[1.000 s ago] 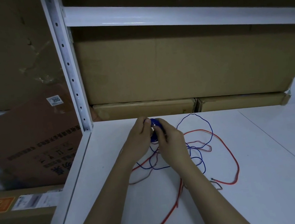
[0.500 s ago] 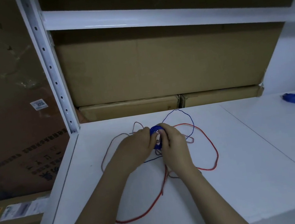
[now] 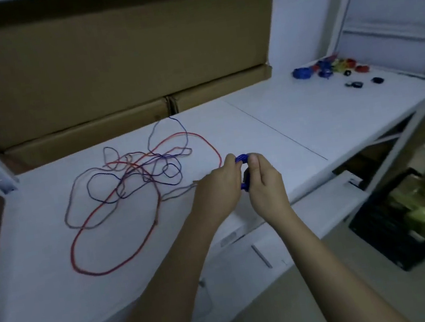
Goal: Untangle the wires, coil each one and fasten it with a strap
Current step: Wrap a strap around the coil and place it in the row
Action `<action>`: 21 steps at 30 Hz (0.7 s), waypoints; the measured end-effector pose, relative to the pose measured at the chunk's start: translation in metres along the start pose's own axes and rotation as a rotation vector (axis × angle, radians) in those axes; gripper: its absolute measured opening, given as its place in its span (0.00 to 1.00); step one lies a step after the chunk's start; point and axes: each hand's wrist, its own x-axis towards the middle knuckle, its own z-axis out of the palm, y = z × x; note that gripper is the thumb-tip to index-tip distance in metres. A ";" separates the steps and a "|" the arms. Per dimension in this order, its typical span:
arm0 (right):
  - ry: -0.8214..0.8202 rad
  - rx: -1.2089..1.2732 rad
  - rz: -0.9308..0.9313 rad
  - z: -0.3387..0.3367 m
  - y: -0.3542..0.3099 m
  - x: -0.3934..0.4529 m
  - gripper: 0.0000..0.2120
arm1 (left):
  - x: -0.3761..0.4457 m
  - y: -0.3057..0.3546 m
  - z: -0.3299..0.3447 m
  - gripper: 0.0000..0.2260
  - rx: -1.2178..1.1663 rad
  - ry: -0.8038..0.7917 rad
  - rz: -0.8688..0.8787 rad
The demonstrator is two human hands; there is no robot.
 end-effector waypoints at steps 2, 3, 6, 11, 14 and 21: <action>0.032 0.039 0.033 -0.030 0.009 -0.007 0.18 | 0.002 0.026 0.012 0.10 -0.085 -0.029 0.072; 0.045 0.069 0.042 -0.045 0.013 -0.009 0.18 | 0.003 0.038 0.017 0.10 -0.137 -0.046 0.097; 0.067 0.192 0.084 -0.086 0.024 -0.007 0.17 | 0.012 0.070 0.031 0.08 -0.309 -0.089 0.137; 0.204 -0.012 0.111 -0.126 0.053 0.015 0.14 | 0.049 0.112 0.064 0.09 -0.432 -0.169 0.125; 0.251 -0.252 0.095 -0.148 0.079 0.042 0.12 | 0.083 0.135 0.086 0.11 -0.513 -0.297 0.065; 0.261 -0.412 0.101 -0.204 0.140 0.141 0.10 | 0.191 0.163 0.128 0.18 -0.446 -0.425 0.111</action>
